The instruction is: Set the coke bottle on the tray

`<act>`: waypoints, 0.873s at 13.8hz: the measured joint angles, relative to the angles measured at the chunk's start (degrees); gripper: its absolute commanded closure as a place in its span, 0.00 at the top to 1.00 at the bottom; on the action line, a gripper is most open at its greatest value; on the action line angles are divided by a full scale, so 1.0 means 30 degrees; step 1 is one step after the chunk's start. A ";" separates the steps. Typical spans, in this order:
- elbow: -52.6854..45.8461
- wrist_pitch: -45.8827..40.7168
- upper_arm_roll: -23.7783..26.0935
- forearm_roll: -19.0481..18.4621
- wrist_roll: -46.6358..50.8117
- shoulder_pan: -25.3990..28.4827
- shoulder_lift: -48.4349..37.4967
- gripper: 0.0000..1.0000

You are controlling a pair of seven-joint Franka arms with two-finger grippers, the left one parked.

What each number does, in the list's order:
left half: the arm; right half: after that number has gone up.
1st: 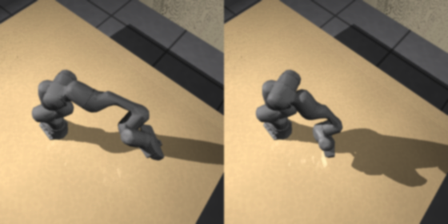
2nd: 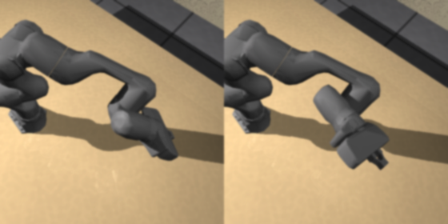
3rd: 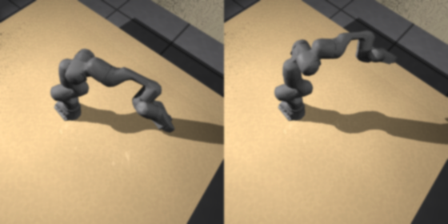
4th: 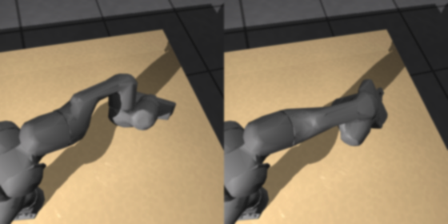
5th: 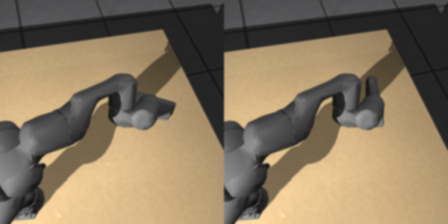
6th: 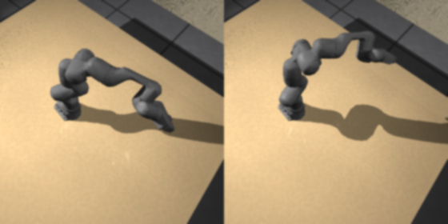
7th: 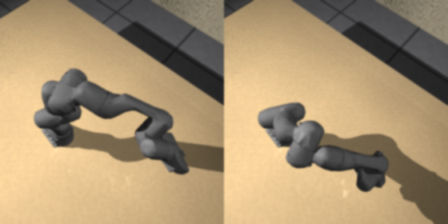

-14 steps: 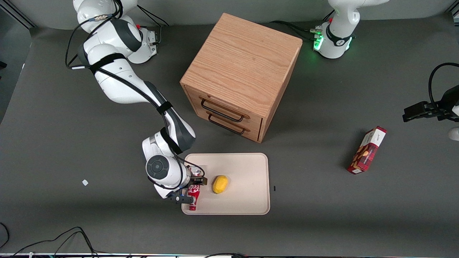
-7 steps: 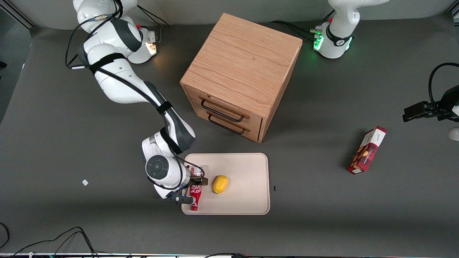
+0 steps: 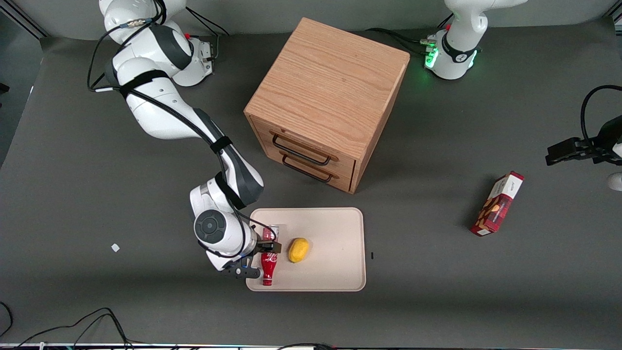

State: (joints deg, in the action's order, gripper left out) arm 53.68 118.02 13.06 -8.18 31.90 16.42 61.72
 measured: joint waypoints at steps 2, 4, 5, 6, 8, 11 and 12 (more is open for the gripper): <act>0.0181 -0.1687 -0.0003 0.0009 0.0101 -0.0160 -0.1023 1.00; 0.1366 -0.2435 0.0013 0.0019 0.0103 -0.0709 -0.2625 1.00; 0.2376 -0.2615 0.0031 0.0025 0.0102 -0.1065 -0.3591 1.00; 0.3545 -0.2661 0.0046 0.0034 0.0099 -0.1431 -0.4617 1.00; 0.5931 -0.2688 0.0052 0.0048 0.0094 -0.2097 -0.6700 1.00; 0.8937 -0.3328 0.0054 0.0053 0.0021 -0.2809 -0.9616 1.00; 0.9805 -0.3662 0.0064 0.0053 -0.0155 -0.3040 -1.0608 1.00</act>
State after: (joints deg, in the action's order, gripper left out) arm 83.09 107.03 13.26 -8.02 31.44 7.30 29.90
